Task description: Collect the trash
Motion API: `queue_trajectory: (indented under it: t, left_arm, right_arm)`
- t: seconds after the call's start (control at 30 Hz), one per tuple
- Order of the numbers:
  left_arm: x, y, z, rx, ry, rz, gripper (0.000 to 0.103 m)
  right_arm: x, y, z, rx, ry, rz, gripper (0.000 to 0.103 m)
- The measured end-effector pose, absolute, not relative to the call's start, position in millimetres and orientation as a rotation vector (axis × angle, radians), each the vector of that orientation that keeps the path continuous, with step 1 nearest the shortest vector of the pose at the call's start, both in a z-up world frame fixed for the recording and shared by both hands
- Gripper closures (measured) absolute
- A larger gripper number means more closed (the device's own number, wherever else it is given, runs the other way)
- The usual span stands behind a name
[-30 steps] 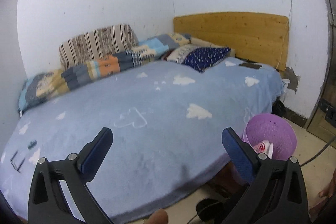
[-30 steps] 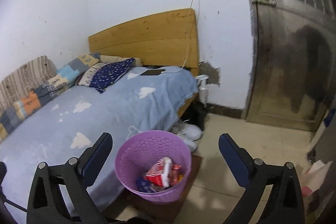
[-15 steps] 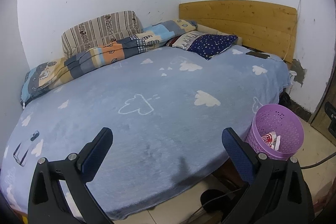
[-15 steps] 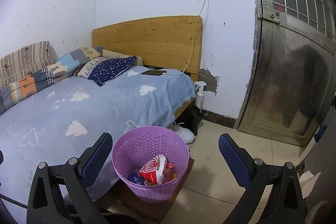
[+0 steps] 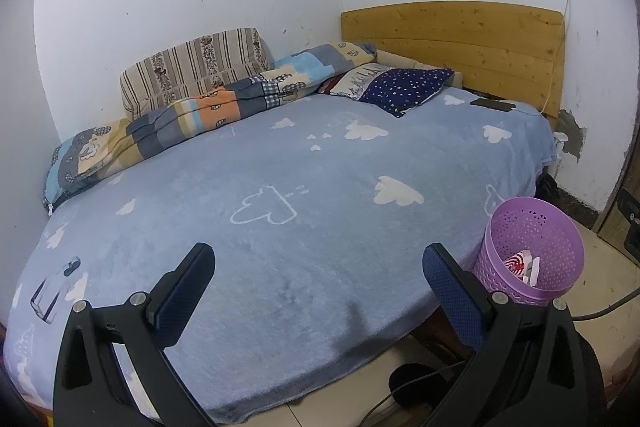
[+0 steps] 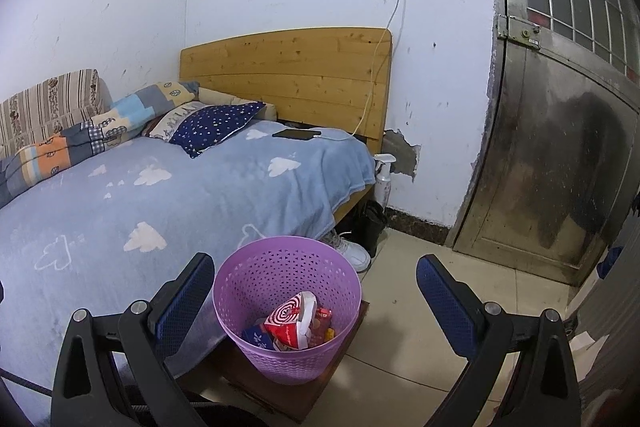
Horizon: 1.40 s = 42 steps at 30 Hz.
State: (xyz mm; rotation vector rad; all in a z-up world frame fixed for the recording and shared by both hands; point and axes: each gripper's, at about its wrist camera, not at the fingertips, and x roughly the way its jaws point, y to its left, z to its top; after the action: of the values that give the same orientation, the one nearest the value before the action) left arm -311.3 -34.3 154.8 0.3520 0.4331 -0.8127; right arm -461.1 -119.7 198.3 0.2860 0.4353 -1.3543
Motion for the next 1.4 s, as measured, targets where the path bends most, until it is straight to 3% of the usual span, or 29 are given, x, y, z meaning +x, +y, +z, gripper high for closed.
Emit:
queue_trajectory:
  t: [1.4]
  left_arm:
    - [-311.2,-33.5,161.2,0.347,0.404,-0.819,0.000]
  right_arm:
    - [-454.5,-126.3,199.9,0.265,0.453,-1.340,0.001]
